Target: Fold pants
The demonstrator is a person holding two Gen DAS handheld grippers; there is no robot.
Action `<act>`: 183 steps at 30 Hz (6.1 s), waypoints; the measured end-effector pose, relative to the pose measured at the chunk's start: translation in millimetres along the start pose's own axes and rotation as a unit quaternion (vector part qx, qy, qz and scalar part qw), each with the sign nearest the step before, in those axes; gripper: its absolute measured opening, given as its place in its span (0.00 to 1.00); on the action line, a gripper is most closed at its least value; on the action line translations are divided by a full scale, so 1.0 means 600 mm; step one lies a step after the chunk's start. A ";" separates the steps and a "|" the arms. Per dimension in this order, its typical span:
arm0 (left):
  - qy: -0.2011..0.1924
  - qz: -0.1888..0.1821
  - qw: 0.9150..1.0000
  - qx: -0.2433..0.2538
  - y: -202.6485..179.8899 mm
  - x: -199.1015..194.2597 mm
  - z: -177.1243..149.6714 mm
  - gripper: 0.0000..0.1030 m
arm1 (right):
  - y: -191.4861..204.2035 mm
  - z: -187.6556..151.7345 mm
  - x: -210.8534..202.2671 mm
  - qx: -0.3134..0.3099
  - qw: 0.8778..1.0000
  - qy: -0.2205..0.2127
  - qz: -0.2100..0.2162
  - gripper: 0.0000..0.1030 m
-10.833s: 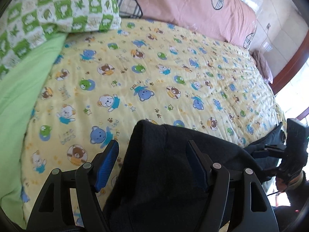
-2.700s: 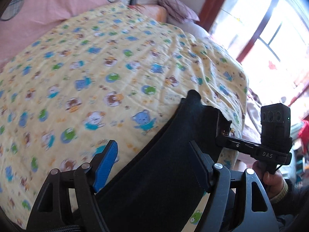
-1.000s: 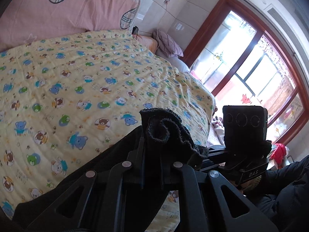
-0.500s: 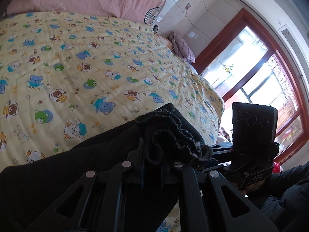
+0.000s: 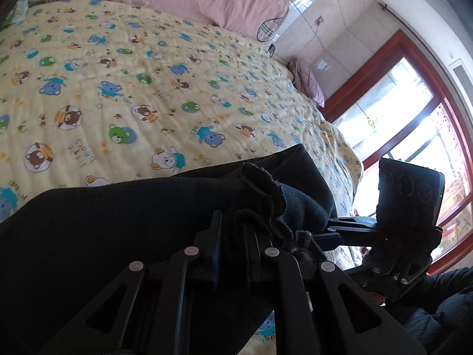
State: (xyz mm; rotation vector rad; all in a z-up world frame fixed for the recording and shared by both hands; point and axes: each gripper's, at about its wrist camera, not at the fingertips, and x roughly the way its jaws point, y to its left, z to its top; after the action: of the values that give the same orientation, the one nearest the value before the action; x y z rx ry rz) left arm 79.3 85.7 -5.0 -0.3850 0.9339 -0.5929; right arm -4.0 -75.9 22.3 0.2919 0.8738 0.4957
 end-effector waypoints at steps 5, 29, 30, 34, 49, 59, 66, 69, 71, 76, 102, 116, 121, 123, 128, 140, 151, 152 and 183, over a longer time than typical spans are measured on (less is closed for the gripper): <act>-0.039 0.022 0.998 -0.044 0.018 -0.053 -0.028 0.10 | 0.019 -0.004 0.009 -0.018 1.000 0.012 -0.002 0.47; -0.174 0.119 0.958 -0.193 0.028 -0.270 -0.212 0.29 | 0.115 0.051 0.085 -0.084 0.994 0.039 0.055 0.47; -0.183 0.127 0.954 -0.202 0.030 -0.284 -0.222 0.29 | 0.120 0.053 0.092 -0.088 0.994 0.042 0.058 0.47; -0.205 0.133 0.940 -0.237 0.045 -0.323 -0.246 0.29 | 0.145 0.064 0.122 -0.104 0.991 0.055 0.071 0.47; -0.249 0.178 0.887 -0.347 0.111 -0.393 -0.331 0.39 | 0.216 0.105 0.198 -0.150 0.981 0.084 0.095 0.55; -0.270 0.167 0.863 -0.393 0.161 -0.398 -0.338 0.39 | 0.265 0.150 0.296 -0.197 0.968 0.120 0.094 0.55; -0.278 0.162 0.845 -0.427 0.197 -0.399 -0.350 0.39 | 0.305 0.171 0.390 -0.257 0.948 0.167 0.085 0.55; -0.286 0.160 0.839 -0.435 0.205 -0.400 -0.354 0.49 | 0.319 0.173 0.425 -0.280 0.938 0.188 0.084 0.55; -0.289 0.163 0.836 -0.437 0.207 -0.401 -0.354 0.49 | 0.329 0.174 0.444 -0.296 0.930 0.199 0.085 0.55; -0.294 0.163 0.832 -0.441 0.217 -0.400 -0.350 0.49 | 0.349 0.177 0.488 -0.335 0.914 0.215 0.076 0.55; -0.309 0.201 0.849 -0.378 0.190 -0.401 -0.266 0.20 | 0.325 0.216 0.492 -0.262 0.924 0.237 0.147 0.25; -0.315 0.209 0.874 -0.306 0.085 -0.406 -0.210 0.20 | 0.314 0.244 0.368 -0.246 0.939 0.166 0.171 0.25; -0.314 0.201 0.886 -0.274 0.040 -0.397 -0.189 0.20 | 0.299 0.250 0.320 -0.234 0.945 0.141 0.178 0.25; -0.312 0.197 0.892 -0.261 0.021 -0.391 -0.179 0.20 | 0.292 0.251 0.297 -0.232 0.947 0.128 0.180 0.25; -0.301 0.186 0.908 -0.225 -0.032 -0.365 -0.147 0.20 | 0.264 0.254 0.238 -0.220 0.954 0.096 0.180 0.25; -0.249 0.175 0.942 -0.144 -0.147 -0.262 -0.082 0.20 | 0.149 0.238 0.096 -0.170 0.971 0.021 0.165 0.25; -0.195 0.165 0.961 -0.105 -0.194 -0.176 -0.051 0.20 | 0.047 0.204 0.031 -0.119 0.982 -0.013 0.149 0.24; -0.190 0.165 0.963 -0.100 -0.199 -0.167 -0.048 0.20 | 0.040 0.202 0.025 -0.116 0.982 -0.016 0.147 0.24; -0.057 0.184 0.981 -0.019 -0.246 0.051 -0.009 0.28 | -0.147 0.127 -0.064 -0.010 0.994 -0.062 0.086 0.14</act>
State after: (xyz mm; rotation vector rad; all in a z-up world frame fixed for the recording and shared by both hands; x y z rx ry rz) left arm 43.6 -48.4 54.1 -0.2669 0.8797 -0.2133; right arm 61.2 -174.2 55.2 0.3773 0.7255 0.6383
